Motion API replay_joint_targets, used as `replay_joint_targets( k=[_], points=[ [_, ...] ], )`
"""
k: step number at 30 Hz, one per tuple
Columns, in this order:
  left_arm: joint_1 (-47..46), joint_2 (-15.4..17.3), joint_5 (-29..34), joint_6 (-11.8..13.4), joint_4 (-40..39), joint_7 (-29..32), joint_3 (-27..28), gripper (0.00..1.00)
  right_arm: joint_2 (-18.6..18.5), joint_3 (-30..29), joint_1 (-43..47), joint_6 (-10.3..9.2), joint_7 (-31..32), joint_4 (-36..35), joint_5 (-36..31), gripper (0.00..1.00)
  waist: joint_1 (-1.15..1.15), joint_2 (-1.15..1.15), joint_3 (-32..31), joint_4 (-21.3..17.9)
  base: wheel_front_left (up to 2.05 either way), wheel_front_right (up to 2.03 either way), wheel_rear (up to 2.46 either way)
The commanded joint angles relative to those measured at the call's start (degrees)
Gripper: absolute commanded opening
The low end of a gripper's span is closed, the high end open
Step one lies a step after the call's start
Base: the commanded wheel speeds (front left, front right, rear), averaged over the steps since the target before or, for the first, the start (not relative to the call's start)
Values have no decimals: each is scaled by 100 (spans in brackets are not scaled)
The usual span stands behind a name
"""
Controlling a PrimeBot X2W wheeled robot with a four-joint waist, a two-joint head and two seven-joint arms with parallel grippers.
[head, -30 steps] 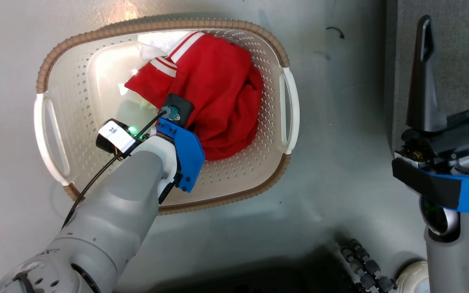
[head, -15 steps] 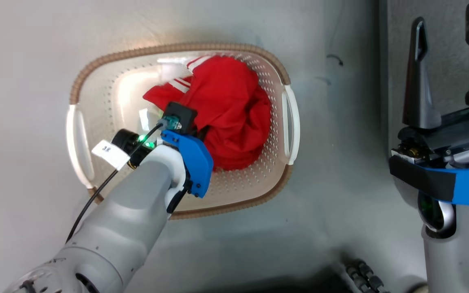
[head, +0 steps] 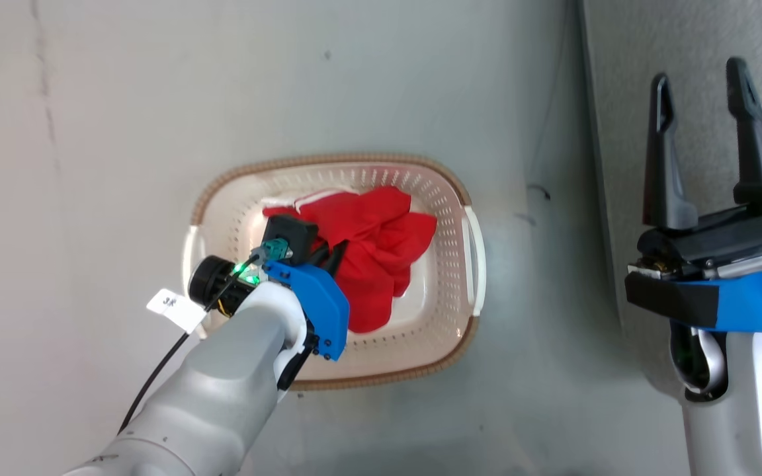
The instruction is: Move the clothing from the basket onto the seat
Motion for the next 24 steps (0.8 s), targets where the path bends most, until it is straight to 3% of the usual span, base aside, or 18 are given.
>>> replay_joint_targets(
  k=[1,11,24],
  points=[
    [87,11,-46,-4,-39,-88,-1,0,3,-39,111,3,-18,58,-15,100,1,0,-481,175,0,0,0],
    [278,138,54,-4,-307,-233,108,0,2,-148,477,3,-18,332,-25,100,1,0,-1442,422,0,0,0],
    [742,470,1154,168,-1445,-233,1466,0,2,-194,1095,3,-18,580,83,100,1,0,-2656,698,0,0,0]
  ],
)
